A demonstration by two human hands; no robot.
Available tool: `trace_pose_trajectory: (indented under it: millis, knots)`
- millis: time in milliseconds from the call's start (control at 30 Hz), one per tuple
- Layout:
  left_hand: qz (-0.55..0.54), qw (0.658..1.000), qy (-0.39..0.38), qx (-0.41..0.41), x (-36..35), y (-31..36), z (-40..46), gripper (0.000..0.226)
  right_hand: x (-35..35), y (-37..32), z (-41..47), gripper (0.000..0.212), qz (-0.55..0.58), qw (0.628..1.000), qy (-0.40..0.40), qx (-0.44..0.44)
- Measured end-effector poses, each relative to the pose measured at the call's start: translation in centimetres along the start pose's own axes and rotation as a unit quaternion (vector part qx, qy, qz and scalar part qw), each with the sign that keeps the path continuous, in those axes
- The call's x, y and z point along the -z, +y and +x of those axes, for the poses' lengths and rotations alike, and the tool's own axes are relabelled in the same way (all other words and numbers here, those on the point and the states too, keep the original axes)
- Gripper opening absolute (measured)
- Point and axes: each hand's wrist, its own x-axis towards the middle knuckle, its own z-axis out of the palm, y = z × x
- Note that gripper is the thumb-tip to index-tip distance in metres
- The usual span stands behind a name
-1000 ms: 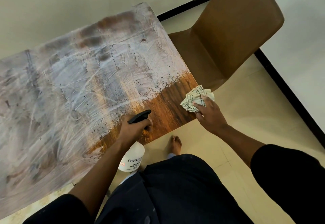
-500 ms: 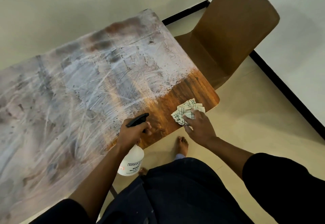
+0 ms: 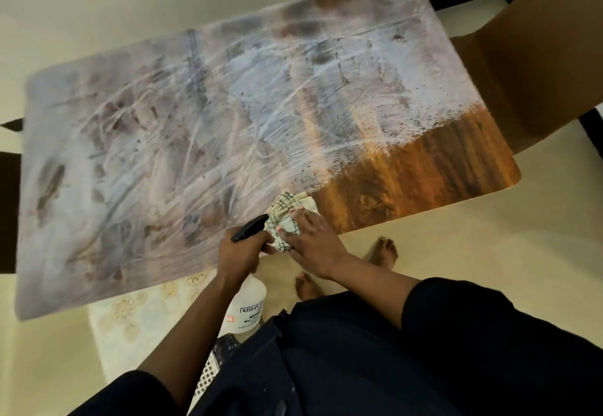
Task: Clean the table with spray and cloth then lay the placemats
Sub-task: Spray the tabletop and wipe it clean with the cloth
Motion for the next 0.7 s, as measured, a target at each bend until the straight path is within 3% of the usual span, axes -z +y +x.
trace_pose_trajectory:
  millis: [133,300,433,700]
  knots:
    - [-0.029,0.999,0.037,0.017,2.9,-2.4,-0.2,0.012,-1.7,-3.0,1.7,0.051,-0.027,0.997,-0.010,0.072]
    - [-0.060,0.998,0.026,0.016,4.3,-3.8,0.2,0.024,-1.5,-1.3,-0.2,0.057,-0.015,0.998,-0.002,0.057]
    - [-0.084,0.996,-0.008,-0.001,4.1,-3.7,0.5,0.036,-1.1,2.2,-3.7,0.056,0.006,0.999,0.046,-0.018]
    - [-0.087,0.995,-0.036,-0.017,3.4,-3.3,1.5,0.022,0.5,7.9,-8.7,0.058,0.015,0.975,0.119,-0.189]
